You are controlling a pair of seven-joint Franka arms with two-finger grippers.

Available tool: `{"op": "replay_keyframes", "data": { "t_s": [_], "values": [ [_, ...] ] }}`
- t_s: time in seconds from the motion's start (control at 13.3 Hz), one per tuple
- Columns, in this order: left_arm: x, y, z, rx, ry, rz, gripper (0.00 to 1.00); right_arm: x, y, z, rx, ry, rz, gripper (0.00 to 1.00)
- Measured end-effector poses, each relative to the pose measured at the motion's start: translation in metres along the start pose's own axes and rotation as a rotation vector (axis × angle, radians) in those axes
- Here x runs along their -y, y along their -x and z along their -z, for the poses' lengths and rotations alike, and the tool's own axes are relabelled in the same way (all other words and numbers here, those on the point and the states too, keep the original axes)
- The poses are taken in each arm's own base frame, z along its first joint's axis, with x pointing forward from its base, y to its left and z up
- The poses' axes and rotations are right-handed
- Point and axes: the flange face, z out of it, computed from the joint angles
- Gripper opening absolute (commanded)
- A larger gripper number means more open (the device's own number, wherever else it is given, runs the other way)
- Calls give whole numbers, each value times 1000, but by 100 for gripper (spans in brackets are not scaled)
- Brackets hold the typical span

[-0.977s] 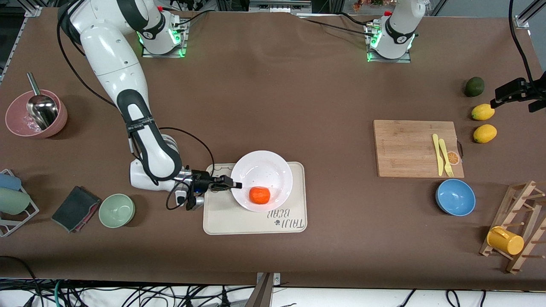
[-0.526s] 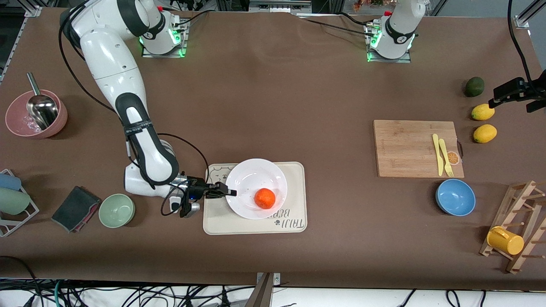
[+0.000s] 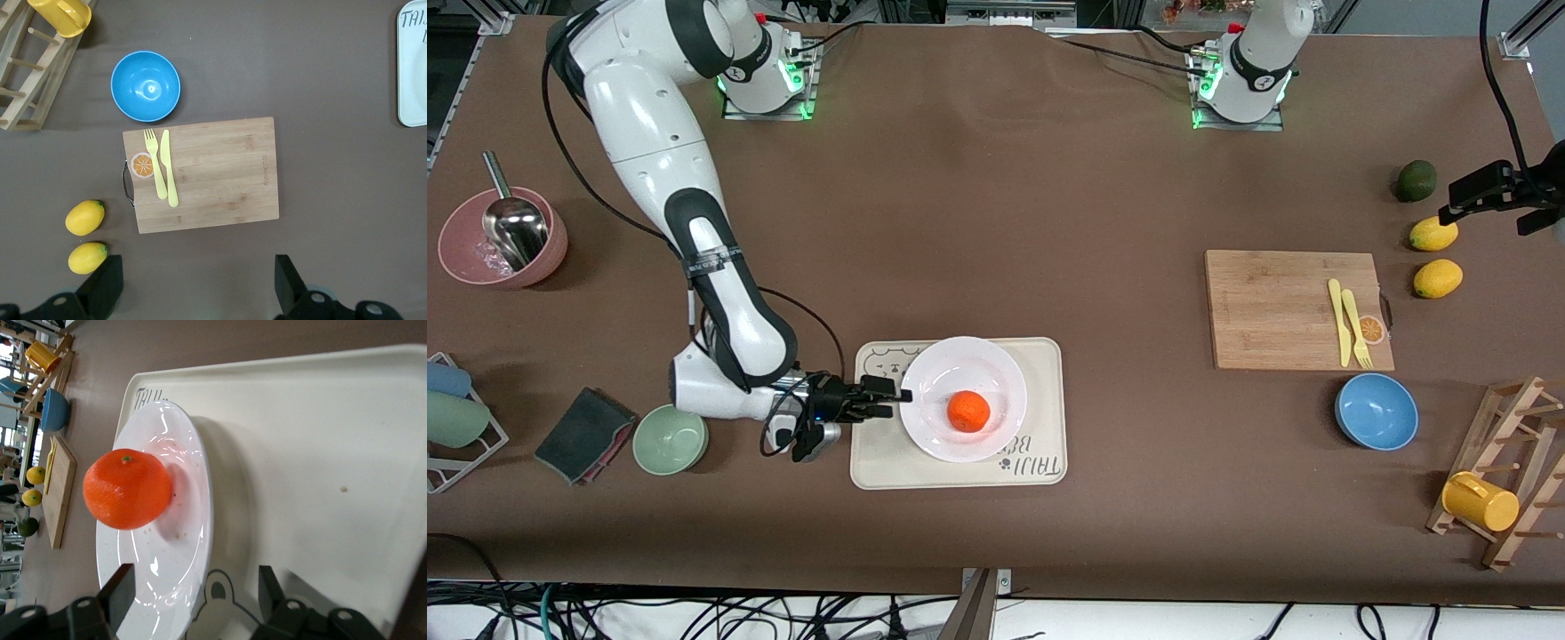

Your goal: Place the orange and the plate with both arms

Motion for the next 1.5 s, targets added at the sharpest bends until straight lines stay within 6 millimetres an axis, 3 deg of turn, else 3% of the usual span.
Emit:
{"op": "replay_keyframes", "data": {
  "t_s": [0.23,0.6,0.83,1.13,1.5],
  "values": [
    [0,0,0,0,0,-1,100,21,-11,40,94,89,47,100],
    [0,0,1,0,0,0,100,81,-23,108,252,342,100,100],
    [0,0,1,-1,0,0,100,93,-21,175,323,532,110,100],
    [-3,0,1,-1,0,-5,100,121,-4,253,454,692,99,100],
    [-6,0,2,0,1,-10,100,197,38,353,500,783,-12,100]
  ]
}}
